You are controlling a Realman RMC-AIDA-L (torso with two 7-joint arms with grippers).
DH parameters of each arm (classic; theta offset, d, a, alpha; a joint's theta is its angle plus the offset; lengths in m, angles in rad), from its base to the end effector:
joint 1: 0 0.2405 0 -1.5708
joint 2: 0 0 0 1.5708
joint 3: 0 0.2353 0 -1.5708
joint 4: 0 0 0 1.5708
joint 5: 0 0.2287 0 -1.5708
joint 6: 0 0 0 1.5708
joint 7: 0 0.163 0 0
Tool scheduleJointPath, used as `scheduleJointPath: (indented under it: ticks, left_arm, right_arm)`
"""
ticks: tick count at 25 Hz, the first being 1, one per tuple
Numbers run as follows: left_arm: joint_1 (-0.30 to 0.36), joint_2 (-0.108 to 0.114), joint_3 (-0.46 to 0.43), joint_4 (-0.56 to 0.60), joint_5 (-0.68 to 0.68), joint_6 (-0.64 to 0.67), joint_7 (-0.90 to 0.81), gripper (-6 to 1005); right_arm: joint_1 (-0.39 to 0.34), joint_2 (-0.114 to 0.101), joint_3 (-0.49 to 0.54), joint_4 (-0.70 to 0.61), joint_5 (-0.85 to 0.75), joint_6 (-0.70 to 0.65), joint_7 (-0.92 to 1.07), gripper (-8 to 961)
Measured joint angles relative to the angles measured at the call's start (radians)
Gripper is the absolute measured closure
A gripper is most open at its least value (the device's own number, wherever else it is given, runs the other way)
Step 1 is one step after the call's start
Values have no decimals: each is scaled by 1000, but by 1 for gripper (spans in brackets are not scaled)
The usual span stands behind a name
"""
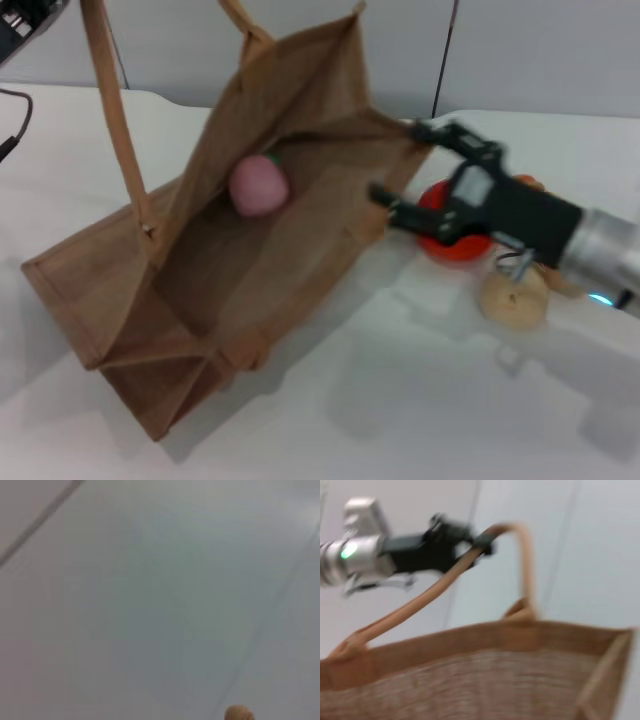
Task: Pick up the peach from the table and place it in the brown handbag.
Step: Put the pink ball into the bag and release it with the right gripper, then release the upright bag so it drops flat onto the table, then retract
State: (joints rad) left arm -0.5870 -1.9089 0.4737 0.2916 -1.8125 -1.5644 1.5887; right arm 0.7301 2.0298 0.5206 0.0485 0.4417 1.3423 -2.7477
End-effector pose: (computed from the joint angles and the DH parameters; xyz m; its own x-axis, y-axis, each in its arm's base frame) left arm -0.2502 0.3922 0.1119 0.0910 0.1904 0.9775 0.7530 -0.6555 0.0576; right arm 0.2051 0.3669 -0.0695 0.7702 0.1938 -0.6076 -0.2152 -0.8178 -0.5337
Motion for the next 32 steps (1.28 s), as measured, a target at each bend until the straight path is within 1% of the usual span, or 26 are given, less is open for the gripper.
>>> scheduleJointPath:
  ticks: [3, 5, 9, 10, 11, 15, 19, 21, 24, 26, 32]
  left_arm:
    - [1, -1, -25, -30, 0, 32, 69, 847]
    - [2, -7, -42, -39, 0, 64, 118, 845]
    - [1, -32, -76, -47, 0, 114, 215, 842]
    - [-2, -46, -80, -48, 0, 145, 274, 841]
    - [-2, -46, -80, -48, 0, 145, 274, 801]
    - [-9, -71, -77, -49, 6, 198, 396, 640]
    - [-21, -91, -68, -55, 31, 213, 503, 471]
    - [-29, -97, -67, -58, 58, 212, 539, 387]
    - [-36, -105, -67, -58, 96, 211, 579, 378]
    - [-46, -112, -67, -58, 153, 207, 631, 373]
    - [-66, -118, -59, -77, 228, 210, 709, 359]
  right_arm:
    - [-49, -1, 84, -15, 1, 54, -18, 61]
    - [-79, -1, 136, -23, 1, 80, -23, 62]
    - [-122, 3, 238, -38, 2, 103, -24, 62]
    - [-141, 4, 287, -40, 2, 104, -24, 62]
    - [-141, 4, 287, -40, 2, 104, -24, 63]
    - [-165, 6, 353, -42, 2, 97, -25, 63]
    - [-184, 7, 406, -43, 2, 95, -25, 64]
    - [-192, 7, 425, -47, 2, 95, -25, 64]
    - [-196, 8, 442, -55, 2, 94, -25, 65]
    - [-196, 9, 446, -61, 2, 94, -24, 66]
    - [-196, 10, 447, -64, 2, 94, -20, 69]
